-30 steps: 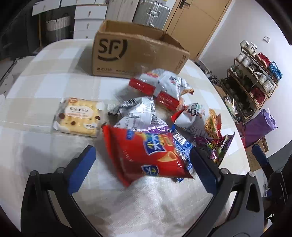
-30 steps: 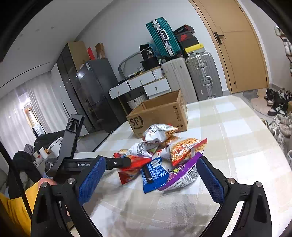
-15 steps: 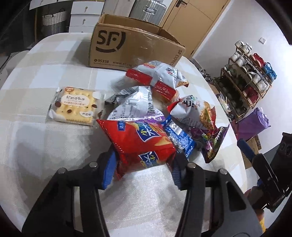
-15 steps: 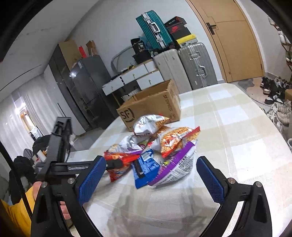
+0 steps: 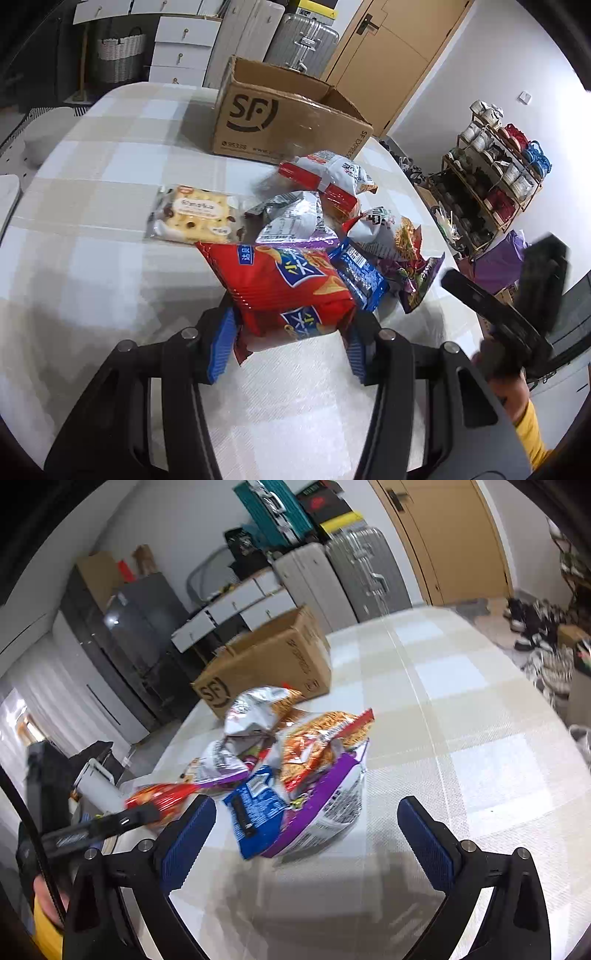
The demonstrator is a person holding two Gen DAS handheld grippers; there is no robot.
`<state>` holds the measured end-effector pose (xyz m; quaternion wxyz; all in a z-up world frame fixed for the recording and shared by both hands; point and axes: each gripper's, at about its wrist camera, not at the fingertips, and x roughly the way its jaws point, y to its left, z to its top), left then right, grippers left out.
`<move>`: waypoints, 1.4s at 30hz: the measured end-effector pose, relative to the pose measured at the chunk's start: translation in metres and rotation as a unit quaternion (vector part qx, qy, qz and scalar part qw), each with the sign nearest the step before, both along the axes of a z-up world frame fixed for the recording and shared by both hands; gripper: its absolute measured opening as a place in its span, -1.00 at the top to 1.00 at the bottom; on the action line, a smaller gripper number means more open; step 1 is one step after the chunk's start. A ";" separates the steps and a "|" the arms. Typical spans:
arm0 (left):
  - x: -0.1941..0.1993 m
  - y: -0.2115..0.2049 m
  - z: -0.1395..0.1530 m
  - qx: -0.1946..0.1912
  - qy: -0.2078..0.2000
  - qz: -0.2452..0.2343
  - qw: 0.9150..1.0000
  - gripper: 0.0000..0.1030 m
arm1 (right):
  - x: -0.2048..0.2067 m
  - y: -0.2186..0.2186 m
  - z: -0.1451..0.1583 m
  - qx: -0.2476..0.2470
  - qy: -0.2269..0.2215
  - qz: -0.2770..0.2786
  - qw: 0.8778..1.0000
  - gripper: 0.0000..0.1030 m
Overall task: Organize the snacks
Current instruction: 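Grasp the red chip bag with left tool while right tool grasps purple bag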
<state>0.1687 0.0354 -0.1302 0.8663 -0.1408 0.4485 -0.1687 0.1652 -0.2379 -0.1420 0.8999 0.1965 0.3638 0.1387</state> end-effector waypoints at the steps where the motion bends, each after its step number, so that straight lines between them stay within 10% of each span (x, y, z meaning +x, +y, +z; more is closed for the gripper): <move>1: -0.003 0.004 0.001 -0.002 -0.001 0.001 1.000 0.07 | 0.006 -0.001 -0.003 0.001 0.011 -0.003 1.000 -0.87; 8: -0.024 0.034 0.010 -0.007 -0.009 0.019 1.000 0.07 | 0.033 0.004 -0.023 0.007 0.063 0.009 0.998 -0.08; 22: -0.058 0.038 0.033 -0.018 -0.031 0.009 0.999 0.06 | -0.021 -0.004 -0.003 0.012 0.030 -0.006 0.999 0.02; 32: -0.092 0.031 0.059 -0.024 -0.060 -0.007 0.998 0.06 | -0.065 0.013 0.031 -0.011 -0.005 0.018 1.000 0.60; 39: -0.105 0.033 0.062 -0.026 -0.059 -0.010 0.998 0.06 | -0.079 0.012 0.024 -0.003 -0.009 0.033 0.999 0.57; 42: -0.107 0.033 0.060 -0.028 -0.056 -0.013 0.998 0.06 | -0.091 0.009 0.034 -0.023 -0.037 0.029 0.999 -0.05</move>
